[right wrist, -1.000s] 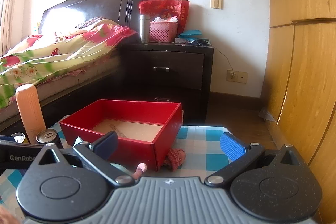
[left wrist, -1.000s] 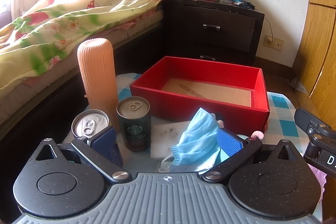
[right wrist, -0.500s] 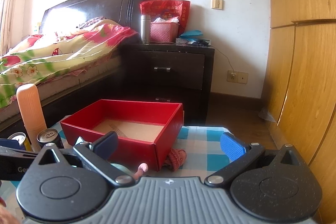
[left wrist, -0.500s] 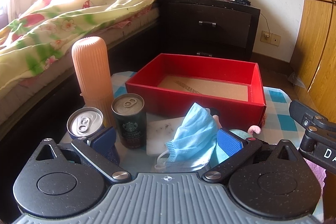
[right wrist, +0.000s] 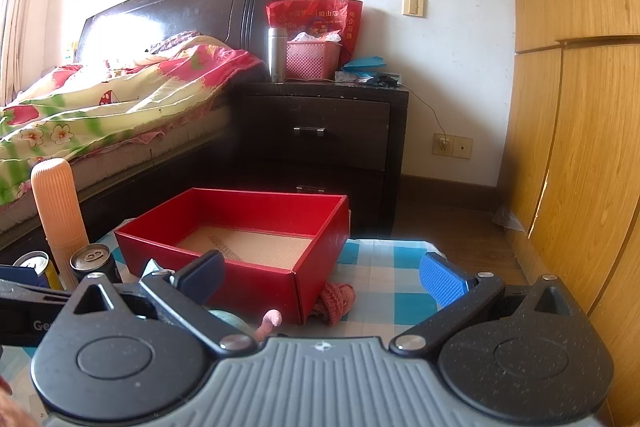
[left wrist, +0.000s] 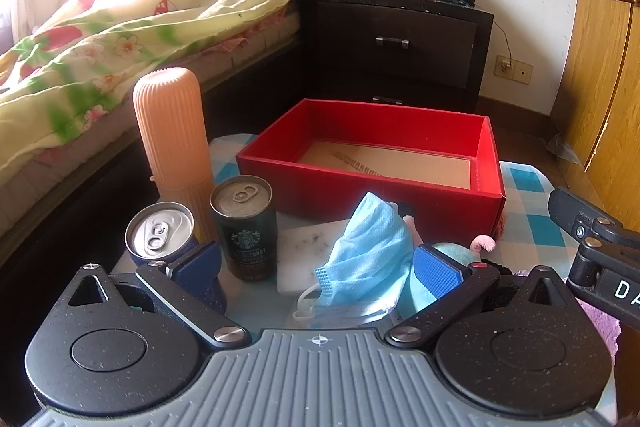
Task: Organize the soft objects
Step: 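Move left tool toward the blue face mask while right tool approaches the pink pig plush, then close left tool on the blue face mask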
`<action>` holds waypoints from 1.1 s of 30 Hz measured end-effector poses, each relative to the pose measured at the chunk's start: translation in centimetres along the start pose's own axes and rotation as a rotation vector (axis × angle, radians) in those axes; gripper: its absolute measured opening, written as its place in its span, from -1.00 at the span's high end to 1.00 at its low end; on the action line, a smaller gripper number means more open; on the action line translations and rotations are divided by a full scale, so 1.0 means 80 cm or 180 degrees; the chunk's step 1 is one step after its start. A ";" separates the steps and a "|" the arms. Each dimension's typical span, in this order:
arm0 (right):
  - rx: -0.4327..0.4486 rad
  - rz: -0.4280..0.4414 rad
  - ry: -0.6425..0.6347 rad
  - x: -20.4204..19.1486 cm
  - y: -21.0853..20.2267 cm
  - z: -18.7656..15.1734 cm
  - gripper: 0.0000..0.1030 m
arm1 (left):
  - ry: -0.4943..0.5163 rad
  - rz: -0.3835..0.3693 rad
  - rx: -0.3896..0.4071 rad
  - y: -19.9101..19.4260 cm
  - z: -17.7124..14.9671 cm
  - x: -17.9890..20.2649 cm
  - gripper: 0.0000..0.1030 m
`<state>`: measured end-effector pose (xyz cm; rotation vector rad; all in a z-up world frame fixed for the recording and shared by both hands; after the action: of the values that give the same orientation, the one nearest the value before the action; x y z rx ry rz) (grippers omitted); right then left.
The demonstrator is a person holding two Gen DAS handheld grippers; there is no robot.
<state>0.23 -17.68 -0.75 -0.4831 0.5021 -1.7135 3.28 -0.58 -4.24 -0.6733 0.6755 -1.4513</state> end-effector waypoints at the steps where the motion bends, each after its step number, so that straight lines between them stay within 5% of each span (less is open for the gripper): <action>1: 0.0001 -0.0001 -0.0004 0.000 0.000 0.000 -0.64 | 0.0001 -0.0001 -0.0002 0.000 0.000 0.000 -0.90; 21: -0.0126 0.0040 0.0017 0.006 0.008 -0.007 -0.64 | 0.0086 -0.0036 -0.0047 0.004 -0.002 -0.006 -0.90; 33: -0.0572 0.0285 -0.0463 -0.011 0.016 -0.056 -0.64 | 0.0121 0.0035 -0.0046 0.010 -0.006 -0.036 -0.90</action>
<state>-1.14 -16.77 -5.22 -0.6990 0.5662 -1.5420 3.43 2.30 -5.14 -0.6537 0.7187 -1.4534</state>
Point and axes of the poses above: each gripper's, at about its wrist camera, not at the fingertips, and y roughly the way its jaws point, x to its right, z to its top, the point moved 4 cm from there along y, roughly the way its jaws point, and after that the axes turned 11 degrees about -x, right-handed, at the moved point
